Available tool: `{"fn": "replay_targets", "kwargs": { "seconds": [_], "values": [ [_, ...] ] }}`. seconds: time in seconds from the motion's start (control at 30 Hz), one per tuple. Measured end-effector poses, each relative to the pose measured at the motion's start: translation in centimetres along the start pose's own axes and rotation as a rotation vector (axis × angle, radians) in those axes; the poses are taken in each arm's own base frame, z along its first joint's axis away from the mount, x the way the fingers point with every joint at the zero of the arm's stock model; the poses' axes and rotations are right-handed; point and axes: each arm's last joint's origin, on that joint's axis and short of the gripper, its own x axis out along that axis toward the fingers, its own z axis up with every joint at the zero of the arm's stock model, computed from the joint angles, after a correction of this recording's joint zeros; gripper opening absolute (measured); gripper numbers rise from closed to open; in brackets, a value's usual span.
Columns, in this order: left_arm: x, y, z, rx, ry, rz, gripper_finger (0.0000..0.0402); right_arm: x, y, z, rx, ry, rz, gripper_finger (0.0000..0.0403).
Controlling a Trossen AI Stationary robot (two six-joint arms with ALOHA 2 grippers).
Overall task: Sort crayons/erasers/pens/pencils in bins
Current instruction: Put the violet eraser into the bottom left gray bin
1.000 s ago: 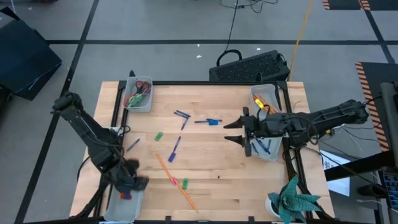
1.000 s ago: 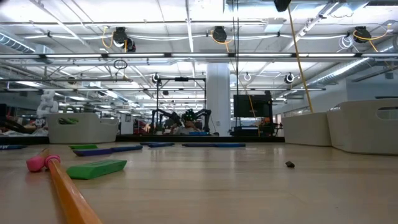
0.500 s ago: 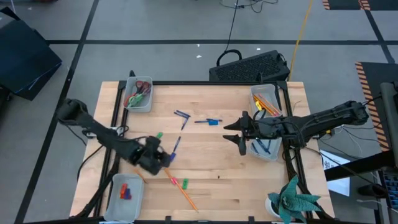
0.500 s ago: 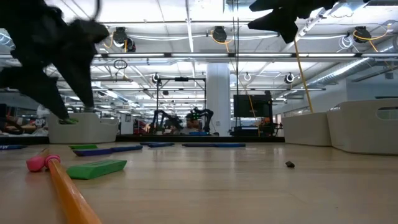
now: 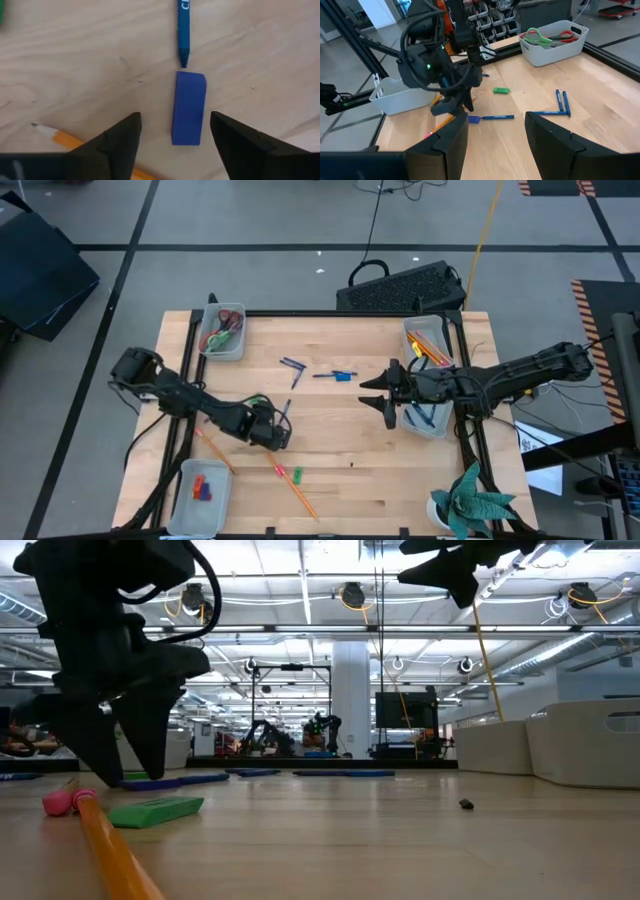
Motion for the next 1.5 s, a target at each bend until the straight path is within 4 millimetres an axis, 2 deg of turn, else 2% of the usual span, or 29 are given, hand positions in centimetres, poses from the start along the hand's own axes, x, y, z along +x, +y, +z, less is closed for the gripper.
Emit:
{"fn": "replay_targets", "kwargs": {
  "seconds": [0.27, 0.47, 0.7, 0.8, 0.87, 0.97, 1.07, 1.13, 1.2, 1.33, 1.5],
  "values": [
    [-0.4, -0.1, -0.7, 0.075, -0.016, 0.035, 0.0143, 0.0, 0.0, 0.1, 0.003, -0.011, 0.004, 0.0187],
    [-1.0, -0.1, -0.3, 0.091, 0.008, 0.021, 0.0068, 0.0, 0.0, 0.2, 0.004, -0.022, -0.019, 0.0187],
    [-1.8, -0.4, 0.6, 0.12, 0.006, 0.01, 0.0021, 0.0, 0.0, 0.2, 0.014, -0.023, -0.02, 0.0187],
    [-1.7, -0.4, 1.0, 0.122, 0.003, 0.016, 0.0029, 0.0, 0.0, 0.2, 0.015, -0.023, -0.02, 0.0187],
    [-1.7, -0.5, 1.1, 0.154, -0.004, 0.003, 0.005, 0.0, 0.0, 0.2, 0.015, -0.026, -0.019, 0.0187],
    [-1.7, -1.1, 1.0, 0.252, 0.023, -0.058, 0.01, 0.0, 0.0, 0.2, 0.015, -0.026, -0.019, 0.0187],
    [-2.0, -1.7, -0.1, 0.396, 0.075, -0.139, 0.0161, 0.0, 0.0, 0.2, 0.015, -0.026, -0.019, 0.0187],
    [-2.0, -1.4, -0.8, 0.46, 0.056, -0.097, 0.0194, 0.0, 0.0, 0.2, 0.012, -0.026, -0.019, 0.0187],
    [-2.1, -0.6, -1.1, 0.445, -0.036, -0.005, 0.0214, 0.0, 0.0, 0.2, 0.008, -0.028, -0.018, 0.0187],
    [-2.4, -0.1, -2.1, 0.416, -0.109, 0.048, 0.022, 0.0, 0.0, 0.3, 0.023, -0.034, -0.015, 0.0187],
    [-2.5, -0.1, -3.5, 0.479, -0.216, 0.049, 0.0205, 0.0, 0.0, 0.3, 0.02, -0.034, -0.017, 0.0187]
  ]
}}
